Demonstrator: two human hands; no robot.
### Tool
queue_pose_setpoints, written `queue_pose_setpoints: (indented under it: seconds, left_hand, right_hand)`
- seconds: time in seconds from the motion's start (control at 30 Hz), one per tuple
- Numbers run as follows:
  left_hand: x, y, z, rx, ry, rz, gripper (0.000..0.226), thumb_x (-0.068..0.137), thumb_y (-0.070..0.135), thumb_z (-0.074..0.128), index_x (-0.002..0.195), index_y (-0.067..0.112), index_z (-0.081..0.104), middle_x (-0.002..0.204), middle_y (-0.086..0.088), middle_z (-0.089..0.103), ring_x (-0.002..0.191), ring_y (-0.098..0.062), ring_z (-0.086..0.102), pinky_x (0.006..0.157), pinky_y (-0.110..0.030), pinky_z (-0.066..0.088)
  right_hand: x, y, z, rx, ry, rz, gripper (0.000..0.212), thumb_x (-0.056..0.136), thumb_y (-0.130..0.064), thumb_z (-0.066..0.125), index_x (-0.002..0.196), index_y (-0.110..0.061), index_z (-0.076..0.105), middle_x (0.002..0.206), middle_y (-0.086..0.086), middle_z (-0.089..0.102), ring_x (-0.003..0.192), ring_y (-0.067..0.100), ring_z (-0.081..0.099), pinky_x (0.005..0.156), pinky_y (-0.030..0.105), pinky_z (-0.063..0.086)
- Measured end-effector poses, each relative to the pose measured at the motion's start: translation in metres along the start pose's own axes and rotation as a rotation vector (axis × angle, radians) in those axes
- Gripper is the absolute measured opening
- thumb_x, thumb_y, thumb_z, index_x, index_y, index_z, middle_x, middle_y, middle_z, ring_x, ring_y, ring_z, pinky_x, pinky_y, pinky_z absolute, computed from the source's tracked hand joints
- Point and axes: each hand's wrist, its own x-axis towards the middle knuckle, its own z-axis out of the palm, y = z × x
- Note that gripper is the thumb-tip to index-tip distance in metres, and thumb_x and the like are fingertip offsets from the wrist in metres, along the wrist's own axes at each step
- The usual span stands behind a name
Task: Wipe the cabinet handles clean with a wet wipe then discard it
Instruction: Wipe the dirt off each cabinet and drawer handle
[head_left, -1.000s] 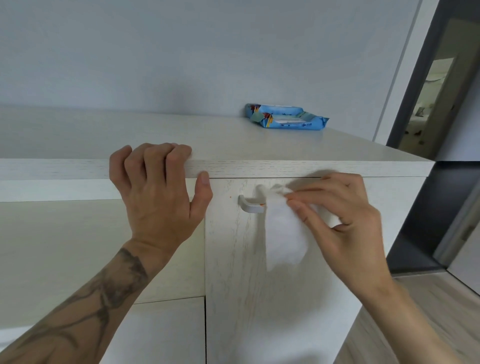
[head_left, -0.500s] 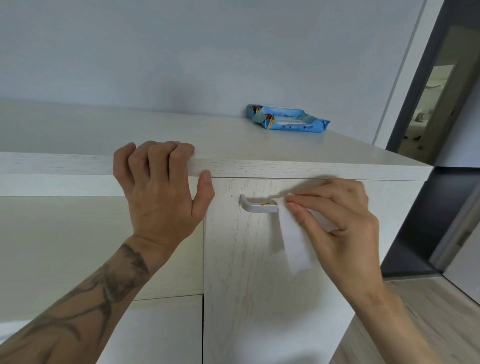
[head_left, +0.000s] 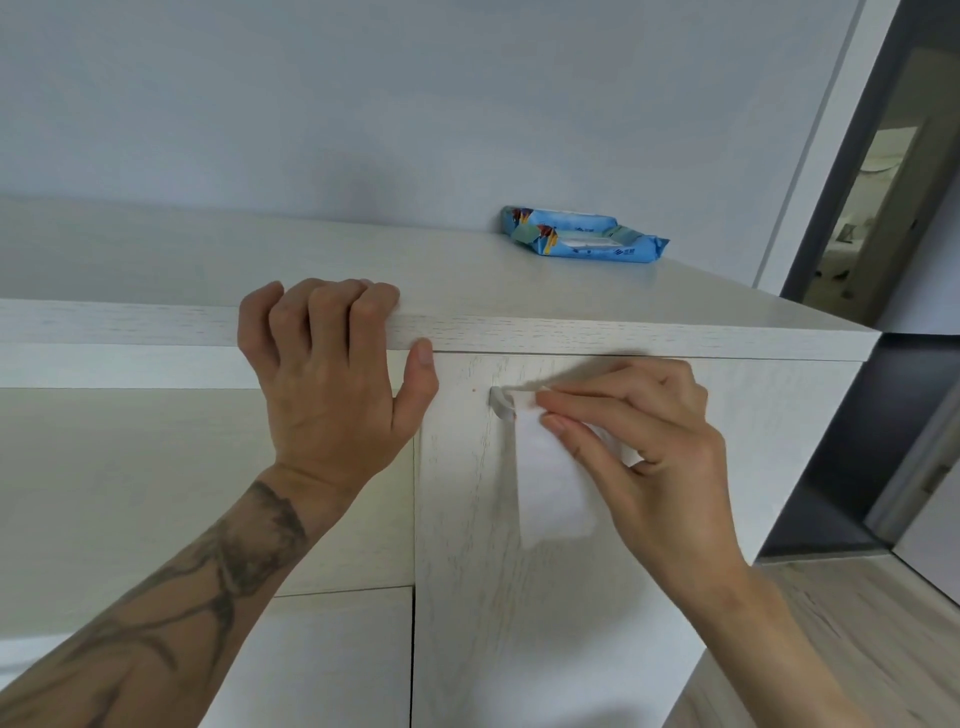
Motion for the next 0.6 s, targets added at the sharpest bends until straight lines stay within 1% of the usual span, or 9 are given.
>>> queue_pose_setpoints:
  seconds: [0.1,0.2,0.27,0.33,0.37,0.43,0.5,0.53,0.6]
  left_hand:
    - [0.000,0.000,0.000,0.002,-0.002,-0.003,0.039,0.104,0.040,0.043,0.118,0.006,0.057,0.111,-0.013,0.055,0.109,-0.033,0.047,0.114,-0.047,0.024]
    - [0.001,0.001,-0.001,0.006,-0.006,-0.009,0.040,0.105,0.041,0.042,0.117,0.006,0.057,0.108,-0.016,0.061,0.109,-0.034,0.047,0.113,-0.049,0.025]
    - [0.001,0.002,-0.001,0.010,-0.015,-0.010,0.040,0.105,0.040,0.041,0.118,0.006,0.056,0.107,-0.017,0.062,0.109,-0.033,0.046,0.111,-0.051,0.027]
    - [0.001,0.002,-0.002,0.013,-0.025,-0.009,0.039,0.105,0.041,0.041,0.118,0.006,0.056,0.107,-0.018,0.063,0.108,-0.033,0.046,0.110,-0.052,0.028]
    - [0.002,0.002,-0.003,0.015,-0.028,-0.008,0.039,0.105,0.041,0.041,0.118,0.006,0.056,0.107,-0.018,0.063,0.108,-0.033,0.046,0.110,-0.051,0.028]
    - [0.001,0.002,-0.004,0.014,-0.034,-0.008,0.040,0.105,0.041,0.040,0.118,0.006,0.056,0.107,-0.018,0.063,0.108,-0.033,0.046,0.112,-0.048,0.025]
    - [0.002,0.002,-0.004,0.016,-0.038,-0.010,0.041,0.105,0.042,0.039,0.117,0.006,0.056,0.107,-0.018,0.063,0.108,-0.033,0.046,0.113,-0.046,0.022]
    - [0.002,0.002,-0.004,0.017,-0.039,-0.012,0.041,0.105,0.042,0.039,0.117,0.006,0.056,0.107,-0.017,0.063,0.108,-0.033,0.046,0.114,-0.046,0.022]
    - [0.002,0.002,-0.005,0.017,-0.040,-0.015,0.041,0.105,0.041,0.039,0.117,0.006,0.057,0.107,-0.017,0.063,0.108,-0.033,0.046,0.113,-0.047,0.023]
  right_hand:
    - [0.000,0.009,-0.009,-0.029,0.001,-0.015,0.015,0.096,-0.026,0.075,0.110,-0.029,0.079,0.107,-0.017,0.072,0.115,0.017,0.056,0.093,0.056,0.046]
    - [-0.002,0.003,-0.001,0.000,0.051,0.055,0.015,0.097,-0.028,0.073,0.110,-0.035,0.076,0.104,-0.019,0.069,0.111,0.015,0.055,0.090,0.053,0.046]
    - [-0.001,-0.009,0.013,0.012,0.049,0.065,0.015,0.098,-0.030,0.072,0.111,-0.036,0.077,0.103,-0.021,0.067,0.110,0.009,0.052,0.091,0.045,0.044]
    - [0.003,-0.013,0.019,-0.015,0.011,0.012,0.014,0.100,-0.031,0.071,0.111,-0.033,0.079,0.103,-0.021,0.066,0.110,0.004,0.049,0.096,0.034,0.037]
    - [0.004,-0.011,0.016,-0.035,-0.001,-0.015,0.013,0.100,-0.030,0.072,0.110,-0.031,0.080,0.103,-0.020,0.067,0.109,0.004,0.048,0.096,0.033,0.036]
    - [0.003,-0.004,0.005,-0.075,0.009,-0.030,0.011,0.099,-0.029,0.073,0.107,-0.030,0.080,0.100,-0.016,0.069,0.107,0.009,0.050,0.094,0.040,0.039]
    - [-0.002,0.000,-0.003,-0.092,0.060,0.016,0.011,0.097,-0.028,0.075,0.105,-0.032,0.079,0.096,-0.015,0.068,0.104,0.013,0.051,0.089,0.050,0.043]
    - [-0.002,-0.003,-0.002,-0.089,0.081,0.037,0.011,0.096,-0.028,0.075,0.105,-0.033,0.079,0.094,-0.014,0.068,0.104,0.014,0.051,0.089,0.050,0.043]
    - [0.000,-0.015,0.009,-0.080,0.088,0.036,0.010,0.096,-0.028,0.075,0.103,-0.030,0.081,0.094,-0.014,0.068,0.104,0.013,0.051,0.094,0.042,0.040]
